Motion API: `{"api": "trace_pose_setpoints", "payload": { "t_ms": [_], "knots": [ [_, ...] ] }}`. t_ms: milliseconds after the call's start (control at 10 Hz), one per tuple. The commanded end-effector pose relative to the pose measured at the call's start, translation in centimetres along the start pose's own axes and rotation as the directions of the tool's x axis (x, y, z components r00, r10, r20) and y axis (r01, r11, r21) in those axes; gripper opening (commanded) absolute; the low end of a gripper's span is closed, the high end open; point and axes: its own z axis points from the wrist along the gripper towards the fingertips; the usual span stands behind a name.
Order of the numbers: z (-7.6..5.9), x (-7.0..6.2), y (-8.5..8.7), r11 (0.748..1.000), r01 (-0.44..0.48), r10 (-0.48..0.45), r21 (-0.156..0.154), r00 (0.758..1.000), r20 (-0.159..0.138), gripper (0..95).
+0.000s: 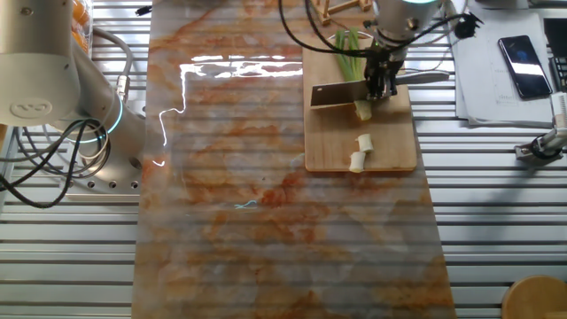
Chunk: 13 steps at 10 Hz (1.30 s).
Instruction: Chop the scallions
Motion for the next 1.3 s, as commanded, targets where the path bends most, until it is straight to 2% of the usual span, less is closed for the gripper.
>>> {"api": "trace_pose_setpoints", "payload": {
  "t_ms": [100, 300, 500, 600, 700, 800, 900, 1000, 1300],
  "knots": [
    [-0.2, 0.3, -0.2, 1.0, 0.022, -0.023, 0.01, 0.999, 0.033, 0.0],
    [-0.4, 0.4, -0.2, 0.999, 0.044, -0.045, 0.01, 0.997, 0.062, 0.0],
    [0.6, 1.0, -0.1, 0.998, 0.053, -0.054, 0.016, 0.996, 0.077, 0.0],
    [0.6, 1.2, -0.1, 0.998, 0.059, -0.06, 0.015, 0.996, 0.073, 0.0],
    [0.0, 1.2, -0.2, 0.998, 0.064, -0.065, 0.011, 0.996, 0.058, 0.0],
    [0.1, 1.4, -0.2, 0.998, 0.068, -0.068, 0.012, 0.996, 0.06, 0.0],
    [0.8, 1.8, -0.1, 0.998, 0.068, -0.068, 0.013, 0.995, 0.068, 0.0],
    [0.8, 2.0, -0.2, 0.997, 0.073, -0.074, 0.027, 0.996, 0.056, 0.0],
    [0.2, 1.9, -0.4, 0.997, 0.072, -0.072, 0.007, 0.996, 0.055, 0.0]
  ]
}}
